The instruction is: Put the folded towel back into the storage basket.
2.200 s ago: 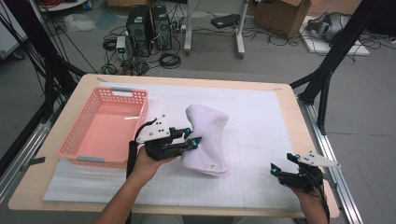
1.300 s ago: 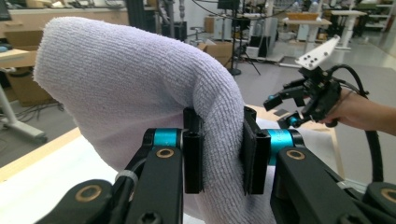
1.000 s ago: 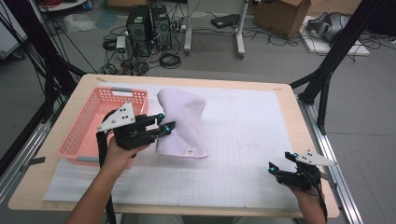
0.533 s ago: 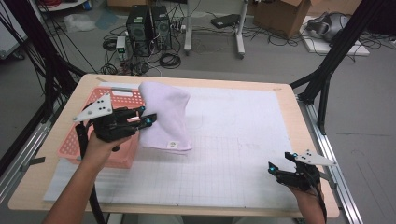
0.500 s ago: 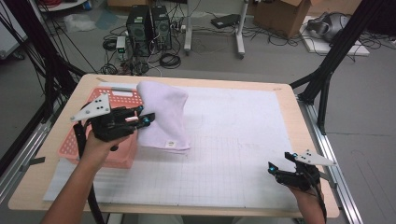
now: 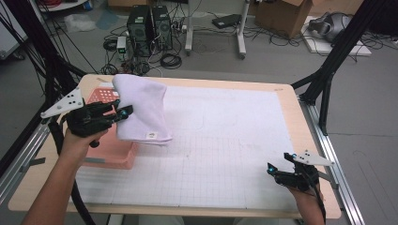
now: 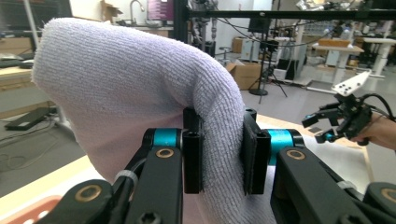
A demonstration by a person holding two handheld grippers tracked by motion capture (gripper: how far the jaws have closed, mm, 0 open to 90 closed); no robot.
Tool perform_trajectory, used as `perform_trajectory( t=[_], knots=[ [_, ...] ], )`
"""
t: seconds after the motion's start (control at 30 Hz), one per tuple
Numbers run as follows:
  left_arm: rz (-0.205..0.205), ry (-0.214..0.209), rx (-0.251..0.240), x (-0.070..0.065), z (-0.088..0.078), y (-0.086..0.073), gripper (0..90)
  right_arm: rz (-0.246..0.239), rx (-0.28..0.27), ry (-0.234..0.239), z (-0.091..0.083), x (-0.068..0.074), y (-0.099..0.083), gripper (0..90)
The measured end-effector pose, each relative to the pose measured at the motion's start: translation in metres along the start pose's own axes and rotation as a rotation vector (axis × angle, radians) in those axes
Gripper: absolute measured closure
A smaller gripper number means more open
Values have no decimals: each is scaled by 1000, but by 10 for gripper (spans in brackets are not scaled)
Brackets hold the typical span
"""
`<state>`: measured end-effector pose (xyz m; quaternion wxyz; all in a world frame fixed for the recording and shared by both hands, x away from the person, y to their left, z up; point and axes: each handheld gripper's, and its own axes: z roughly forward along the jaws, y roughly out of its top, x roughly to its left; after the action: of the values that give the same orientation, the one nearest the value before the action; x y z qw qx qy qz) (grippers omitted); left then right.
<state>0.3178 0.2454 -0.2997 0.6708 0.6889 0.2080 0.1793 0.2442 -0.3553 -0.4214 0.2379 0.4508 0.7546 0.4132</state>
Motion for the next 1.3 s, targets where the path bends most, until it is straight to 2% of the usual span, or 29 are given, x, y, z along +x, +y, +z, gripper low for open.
perform_trajectory(
  t=[0.13, 0.43, 0.63, 0.8, 0.83, 0.9, 0.97, 1.0, 1.17, 1.3],
  knots=[
    [-6, 21, -12, 5, -9, 1, 740, 2, 2, -2, 0, 0, 0, 203],
    [-13, 27, -49, 17, -25, 2, 741, 0, 2, -6, 0, -1, 0, 203],
    [-20, 36, -45, 26, -31, -3, 741, -1, 7, -7, 0, -1, -1, 203],
    [-38, 59, -55, 44, -44, -10, 740, -5, 9, -11, 0, 0, -1, 203],
    [-38, 59, -55, 44, -44, -10, 740, -5, 6, -11, 0, 0, -1, 203],
    [-53, 86, -57, 55, -53, -14, 740, -5, 8, -14, 0, 0, -1, 203],
    [-57, 92, -56, 57, -56, -14, 741, -5, 10, -17, 0, 1, -1, 203],
    [-70, 108, -66, 64, -64, -18, 740, -5, 13, -18, 0, 1, -1, 203],
    [-95, 128, -53, 75, -78, -29, 740, -13, 19, -24, 1, 3, -1, 204],
    [-111, 143, -47, 78, -83, -38, 740, -18, 27, -24, 2, 5, -1, 203]
  ],
)
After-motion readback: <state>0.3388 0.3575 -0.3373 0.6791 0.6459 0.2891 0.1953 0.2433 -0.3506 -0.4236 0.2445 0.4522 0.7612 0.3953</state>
